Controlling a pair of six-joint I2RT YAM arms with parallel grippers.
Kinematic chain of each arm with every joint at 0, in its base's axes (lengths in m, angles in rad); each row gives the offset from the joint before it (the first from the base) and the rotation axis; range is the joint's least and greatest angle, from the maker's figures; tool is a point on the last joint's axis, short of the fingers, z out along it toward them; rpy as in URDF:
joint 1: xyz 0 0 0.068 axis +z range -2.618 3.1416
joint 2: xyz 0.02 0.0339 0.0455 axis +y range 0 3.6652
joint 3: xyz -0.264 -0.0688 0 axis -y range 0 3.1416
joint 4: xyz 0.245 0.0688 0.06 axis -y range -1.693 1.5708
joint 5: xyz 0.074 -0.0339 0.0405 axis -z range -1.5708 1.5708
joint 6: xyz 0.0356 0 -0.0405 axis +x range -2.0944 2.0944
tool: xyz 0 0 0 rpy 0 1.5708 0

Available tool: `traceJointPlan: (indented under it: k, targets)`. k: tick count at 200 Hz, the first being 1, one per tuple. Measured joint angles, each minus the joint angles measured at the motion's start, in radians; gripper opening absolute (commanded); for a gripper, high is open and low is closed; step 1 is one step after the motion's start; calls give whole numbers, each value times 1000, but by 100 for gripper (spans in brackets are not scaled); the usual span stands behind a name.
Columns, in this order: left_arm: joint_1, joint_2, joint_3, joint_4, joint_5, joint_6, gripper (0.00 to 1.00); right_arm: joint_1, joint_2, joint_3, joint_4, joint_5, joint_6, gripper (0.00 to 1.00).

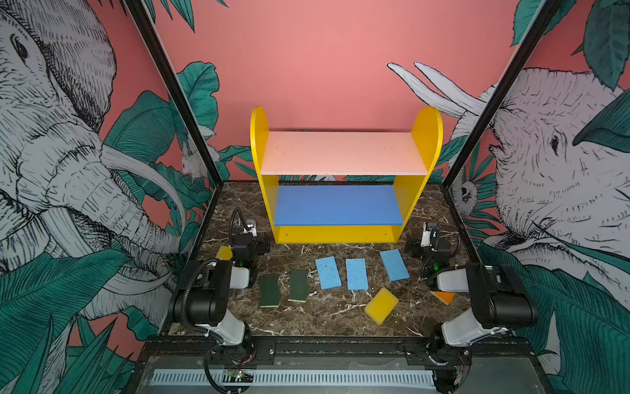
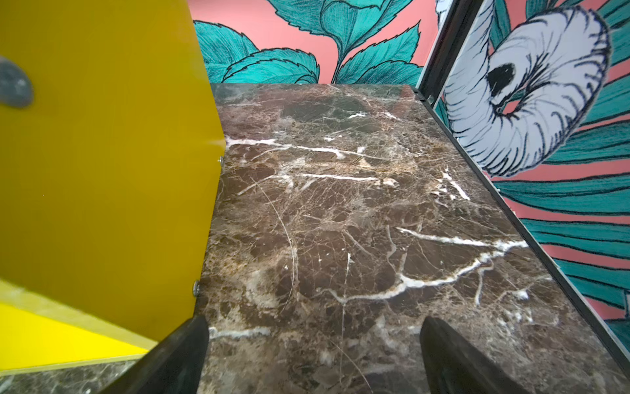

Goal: Place and organize the cleaning sponges onto the shelf

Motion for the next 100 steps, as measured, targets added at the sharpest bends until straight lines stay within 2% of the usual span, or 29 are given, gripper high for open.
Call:
traceJointPlan:
  k: [100]
  targets:
    - [0, 0, 0, 0, 0, 0, 100, 0, 0, 12, -11, -40, -12, 99]
